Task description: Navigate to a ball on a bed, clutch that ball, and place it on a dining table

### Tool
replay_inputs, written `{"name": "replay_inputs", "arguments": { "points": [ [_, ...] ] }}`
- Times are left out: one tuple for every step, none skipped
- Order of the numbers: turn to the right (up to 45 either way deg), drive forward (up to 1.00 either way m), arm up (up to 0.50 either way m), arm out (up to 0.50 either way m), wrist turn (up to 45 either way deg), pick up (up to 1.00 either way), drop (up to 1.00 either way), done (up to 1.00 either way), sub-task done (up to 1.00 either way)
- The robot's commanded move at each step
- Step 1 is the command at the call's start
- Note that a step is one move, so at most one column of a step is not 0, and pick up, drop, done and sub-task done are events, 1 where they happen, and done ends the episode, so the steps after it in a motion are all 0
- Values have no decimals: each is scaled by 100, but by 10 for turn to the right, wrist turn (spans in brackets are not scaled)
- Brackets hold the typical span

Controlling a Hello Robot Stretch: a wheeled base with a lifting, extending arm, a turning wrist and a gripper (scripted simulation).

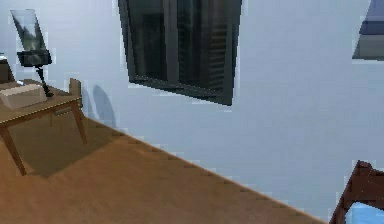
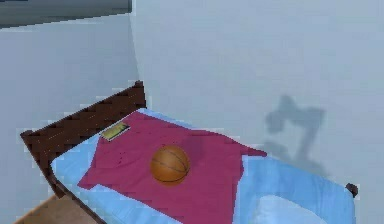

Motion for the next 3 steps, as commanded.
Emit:
{"name": "replay_inputs", "arguments": {
  "points": [
    [0, 0, 0, 46, 0, 0, 0, 0, 0],
    [0, 0, 0, 0, 450, 0, 0, 0, 0],
    [0, 0, 0, 0, 450, 0, 0, 0, 0]
  ]
}}
